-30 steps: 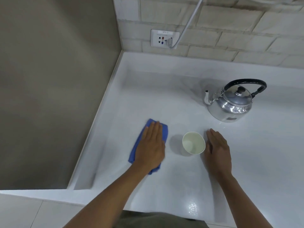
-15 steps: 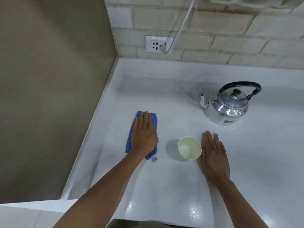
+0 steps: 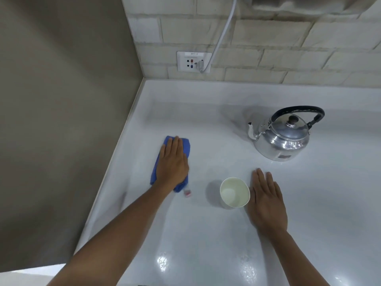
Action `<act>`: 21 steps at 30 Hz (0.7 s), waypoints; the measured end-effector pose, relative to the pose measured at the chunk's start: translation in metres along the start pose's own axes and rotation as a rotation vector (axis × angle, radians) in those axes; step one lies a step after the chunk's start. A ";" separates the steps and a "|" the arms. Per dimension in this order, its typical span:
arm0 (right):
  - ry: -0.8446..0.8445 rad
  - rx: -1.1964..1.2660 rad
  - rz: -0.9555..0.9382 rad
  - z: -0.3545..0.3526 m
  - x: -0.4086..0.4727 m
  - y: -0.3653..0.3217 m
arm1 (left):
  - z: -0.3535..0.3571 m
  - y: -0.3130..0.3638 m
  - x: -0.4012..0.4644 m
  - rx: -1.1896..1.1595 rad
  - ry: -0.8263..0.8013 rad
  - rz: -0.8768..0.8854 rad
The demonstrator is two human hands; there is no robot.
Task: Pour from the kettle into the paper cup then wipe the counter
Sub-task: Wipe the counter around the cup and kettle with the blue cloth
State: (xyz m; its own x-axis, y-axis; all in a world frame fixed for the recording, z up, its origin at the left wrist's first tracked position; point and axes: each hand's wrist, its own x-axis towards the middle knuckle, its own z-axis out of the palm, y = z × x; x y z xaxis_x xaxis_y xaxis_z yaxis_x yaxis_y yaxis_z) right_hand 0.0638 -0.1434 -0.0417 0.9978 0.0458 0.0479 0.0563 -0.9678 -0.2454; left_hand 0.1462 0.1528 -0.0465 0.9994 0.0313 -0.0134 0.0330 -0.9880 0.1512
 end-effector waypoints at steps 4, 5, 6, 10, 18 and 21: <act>0.010 0.002 -0.001 0.002 0.002 0.000 | 0.004 0.035 0.015 -0.011 0.007 0.063; 0.015 0.006 0.005 0.002 0.002 0.001 | 0.005 0.040 0.008 -0.002 0.010 0.132; 0.020 0.017 0.015 0.002 0.002 0.001 | 0.006 0.041 -0.004 0.006 0.008 0.199; 0.021 0.027 0.015 0.002 0.001 -0.001 | 0.005 0.026 -0.069 -0.046 -0.005 0.327; 0.011 0.043 0.035 0.003 0.002 0.000 | 0.003 0.009 0.017 -0.019 0.028 -0.029; 0.003 0.085 0.059 0.002 0.004 0.001 | 0.005 0.035 0.039 -0.030 0.033 0.001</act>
State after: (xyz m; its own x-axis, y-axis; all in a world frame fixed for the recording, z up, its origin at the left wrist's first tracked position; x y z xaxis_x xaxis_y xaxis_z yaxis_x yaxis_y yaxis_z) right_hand 0.0678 -0.1439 -0.0438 0.9993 -0.0118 0.0341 0.0001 -0.9444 -0.3289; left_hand 0.1859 0.1186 -0.0471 0.9992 0.0359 0.0196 0.0318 -0.9831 0.1804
